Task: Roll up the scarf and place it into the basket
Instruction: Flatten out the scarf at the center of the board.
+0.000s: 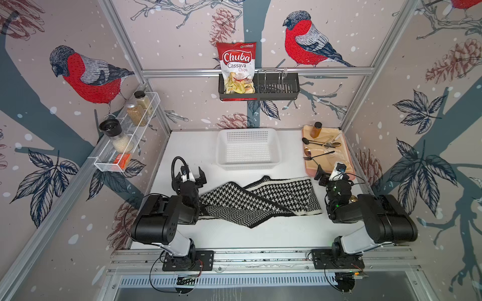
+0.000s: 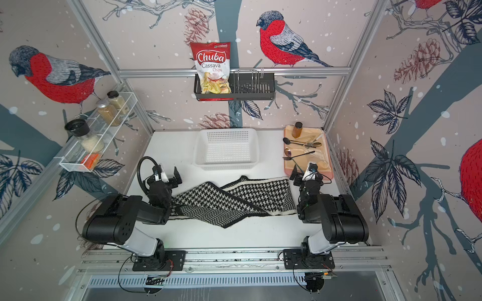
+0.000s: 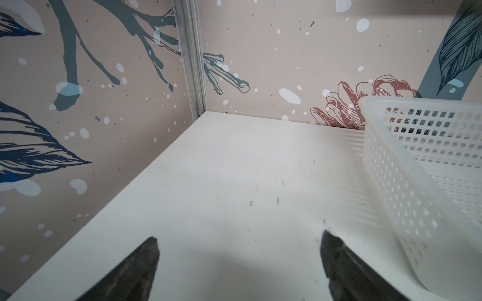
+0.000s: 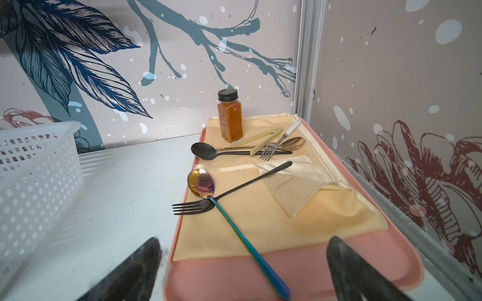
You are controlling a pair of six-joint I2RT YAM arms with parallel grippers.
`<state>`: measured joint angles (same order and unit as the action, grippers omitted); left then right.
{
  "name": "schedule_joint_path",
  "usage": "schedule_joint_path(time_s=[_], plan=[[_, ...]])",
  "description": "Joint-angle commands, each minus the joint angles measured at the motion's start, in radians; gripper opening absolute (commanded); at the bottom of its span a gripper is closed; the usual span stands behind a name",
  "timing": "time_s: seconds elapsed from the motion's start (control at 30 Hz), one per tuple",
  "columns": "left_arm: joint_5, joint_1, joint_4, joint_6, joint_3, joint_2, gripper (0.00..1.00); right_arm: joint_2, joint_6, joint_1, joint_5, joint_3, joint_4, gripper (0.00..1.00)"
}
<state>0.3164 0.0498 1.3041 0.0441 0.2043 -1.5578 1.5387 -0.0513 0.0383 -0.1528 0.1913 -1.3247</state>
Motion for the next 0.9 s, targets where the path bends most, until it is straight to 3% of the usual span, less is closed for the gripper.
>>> schedule_joint_path(time_s=[0.0,0.2,0.33,0.57,0.67,0.8,0.87], plan=[[0.001,0.002,0.057,-0.015,0.004,-0.001,0.98,-0.001,0.002,0.000,0.005,0.000,-0.019,1.00],[0.001,0.002,0.055,-0.015,0.003,-0.001,0.98,0.000,0.001,-0.002,0.005,0.000,-0.017,1.00],[0.001,0.002,0.053,-0.015,0.007,-0.001,0.98,0.000,-0.020,-0.039,0.081,0.013,0.009,1.00],[0.001,0.003,0.057,-0.017,0.002,0.001,0.97,-0.004,0.001,-0.015,0.041,0.005,-0.008,1.00],[0.018,0.023,0.009,-0.038,0.020,0.033,0.97,-0.046,0.029,0.008,0.034,0.030,0.067,1.00],[0.284,0.158,-0.259,-0.125,0.151,0.141,0.97,-0.131,0.086,0.087,-0.070,0.106,0.257,1.00],[0.453,0.219,-0.367,-0.082,0.234,0.183,0.97,-0.163,0.104,0.150,-0.132,0.167,0.386,1.00]])
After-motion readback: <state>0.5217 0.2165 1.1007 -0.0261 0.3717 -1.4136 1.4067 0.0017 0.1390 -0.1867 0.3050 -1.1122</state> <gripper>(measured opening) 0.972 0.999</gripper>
